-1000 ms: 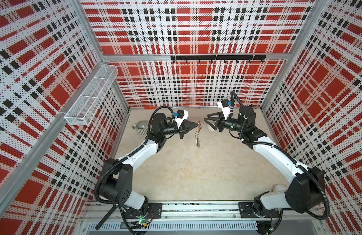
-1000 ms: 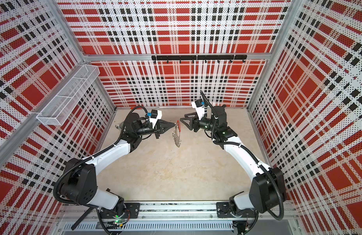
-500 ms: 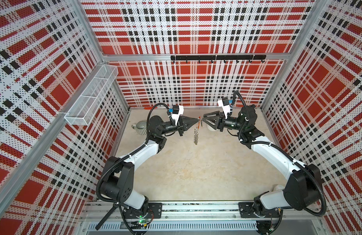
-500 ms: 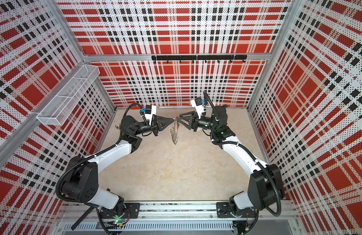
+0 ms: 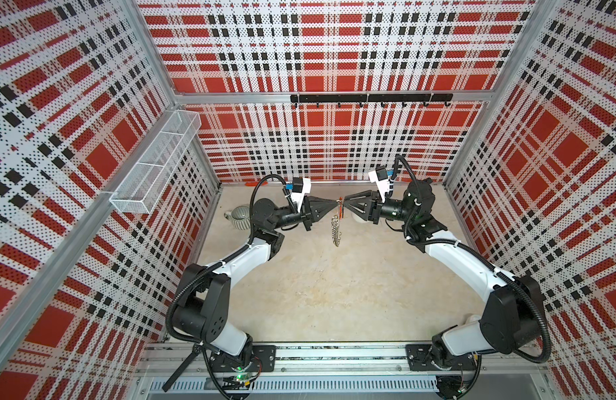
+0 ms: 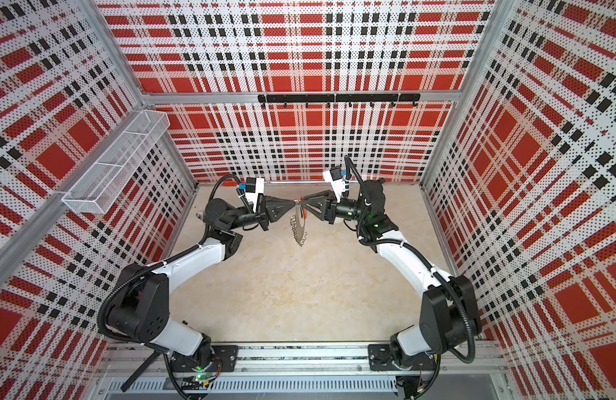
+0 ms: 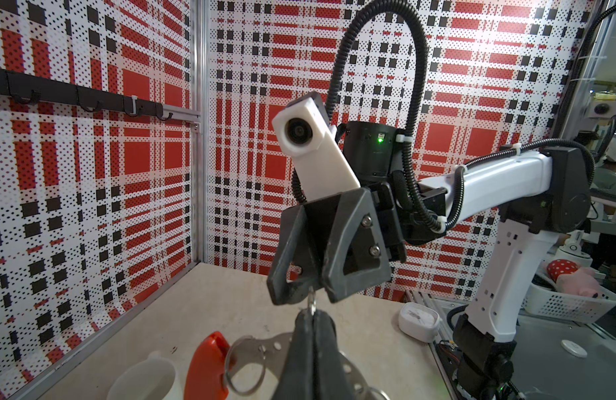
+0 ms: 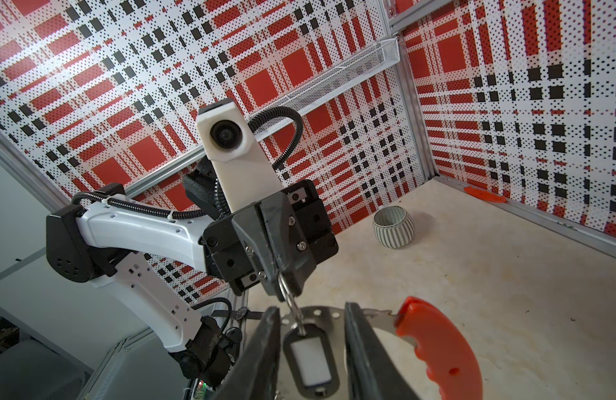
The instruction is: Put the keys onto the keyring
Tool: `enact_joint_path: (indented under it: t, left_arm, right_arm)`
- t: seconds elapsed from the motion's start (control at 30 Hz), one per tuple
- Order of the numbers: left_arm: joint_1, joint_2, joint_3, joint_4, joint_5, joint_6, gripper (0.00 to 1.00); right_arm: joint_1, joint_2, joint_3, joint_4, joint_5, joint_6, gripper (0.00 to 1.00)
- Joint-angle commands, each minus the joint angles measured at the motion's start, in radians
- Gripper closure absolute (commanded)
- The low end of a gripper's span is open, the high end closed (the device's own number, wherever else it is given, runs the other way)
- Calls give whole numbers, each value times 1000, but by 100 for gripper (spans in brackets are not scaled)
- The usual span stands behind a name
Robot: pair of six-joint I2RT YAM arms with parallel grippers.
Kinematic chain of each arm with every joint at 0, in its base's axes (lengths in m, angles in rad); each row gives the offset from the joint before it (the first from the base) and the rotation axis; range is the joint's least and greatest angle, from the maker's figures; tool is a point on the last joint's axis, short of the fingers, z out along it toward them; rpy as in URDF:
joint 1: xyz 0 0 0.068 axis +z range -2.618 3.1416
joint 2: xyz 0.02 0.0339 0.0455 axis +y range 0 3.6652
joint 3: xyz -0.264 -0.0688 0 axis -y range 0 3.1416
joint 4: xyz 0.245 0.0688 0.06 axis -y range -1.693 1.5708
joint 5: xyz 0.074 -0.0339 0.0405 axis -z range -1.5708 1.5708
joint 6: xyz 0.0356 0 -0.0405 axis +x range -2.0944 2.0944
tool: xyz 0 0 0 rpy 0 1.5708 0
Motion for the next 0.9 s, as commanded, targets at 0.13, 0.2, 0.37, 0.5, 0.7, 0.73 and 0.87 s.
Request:
enact_joint_path:
  t: [0.13, 0.2, 0.37, 0.5, 0.7, 0.73, 0.87]
  left_arm:
    - [-7, 11, 5, 54, 5, -15, 100]
    - [-8, 12, 6, 56, 7, -17, 100]
    - [-9, 17, 11, 59, 14, -22, 100]
    - [-9, 16, 10, 60, 15, -24, 100]
    - [-9, 15, 11, 63, 18, -26, 100]
    - [-9, 17, 11, 66, 18, -27, 100]
    - [-9, 17, 12, 68, 20, -30, 100]
  right_arm:
    - [7, 6, 19, 39, -23, 2, 68]
    - [8, 6, 20, 39, -26, 3, 68]
    - [12, 6, 22, 39, -26, 1, 71]
    - [14, 7, 20, 39, -29, 1, 73]
    - [16, 9, 23, 39, -29, 1, 74]
    - [18, 10, 23, 39, -29, 2, 75]
    - [19, 11, 25, 39, -29, 1, 77]
